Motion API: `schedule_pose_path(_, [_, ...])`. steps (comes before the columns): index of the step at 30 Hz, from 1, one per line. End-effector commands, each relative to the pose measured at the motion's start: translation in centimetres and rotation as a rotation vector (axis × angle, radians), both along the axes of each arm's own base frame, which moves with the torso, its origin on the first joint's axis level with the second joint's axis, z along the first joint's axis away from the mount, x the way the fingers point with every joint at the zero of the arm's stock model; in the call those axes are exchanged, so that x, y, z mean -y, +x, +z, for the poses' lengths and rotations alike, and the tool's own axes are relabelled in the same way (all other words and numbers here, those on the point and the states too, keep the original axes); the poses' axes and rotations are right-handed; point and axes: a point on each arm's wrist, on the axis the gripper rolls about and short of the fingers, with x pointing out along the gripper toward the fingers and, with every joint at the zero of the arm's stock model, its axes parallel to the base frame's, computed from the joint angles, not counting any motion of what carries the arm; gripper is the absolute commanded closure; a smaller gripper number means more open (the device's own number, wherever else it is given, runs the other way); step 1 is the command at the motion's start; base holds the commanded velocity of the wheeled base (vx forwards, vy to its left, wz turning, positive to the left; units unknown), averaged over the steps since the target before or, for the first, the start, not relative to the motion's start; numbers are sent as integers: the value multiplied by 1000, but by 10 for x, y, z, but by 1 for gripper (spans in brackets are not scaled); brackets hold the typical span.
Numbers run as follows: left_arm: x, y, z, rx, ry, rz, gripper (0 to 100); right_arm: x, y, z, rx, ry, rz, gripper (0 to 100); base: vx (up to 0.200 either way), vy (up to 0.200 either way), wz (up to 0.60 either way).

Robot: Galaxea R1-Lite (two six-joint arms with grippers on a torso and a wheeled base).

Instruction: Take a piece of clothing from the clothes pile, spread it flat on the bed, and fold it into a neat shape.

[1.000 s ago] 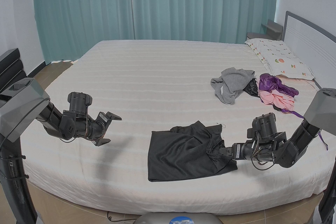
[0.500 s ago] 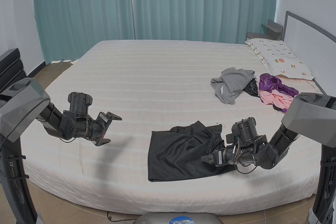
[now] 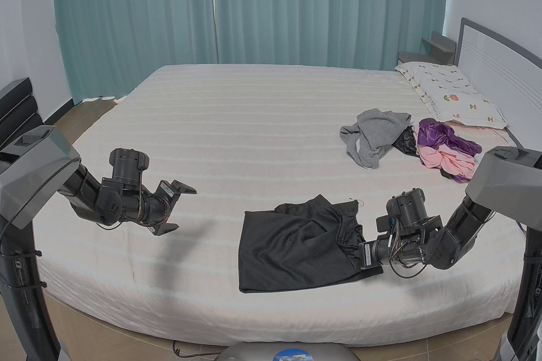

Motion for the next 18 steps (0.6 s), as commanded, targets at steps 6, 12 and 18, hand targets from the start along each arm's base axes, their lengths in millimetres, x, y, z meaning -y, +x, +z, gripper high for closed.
schedule_pose_path(6, [0,0,0,-1,0,1,0,29,-17,0,-53,-15,-65,100,0,0,0])
schedule_pose_path(12, [0,0,0,-1,0,1,0,37,-19,-8,-77,-17,-86,100,0,0,0])
schedule_pose_path(18, [0,0,0,-1,0,1,0,39,-19,-9,-77,-5,-98,0,0,0,0])
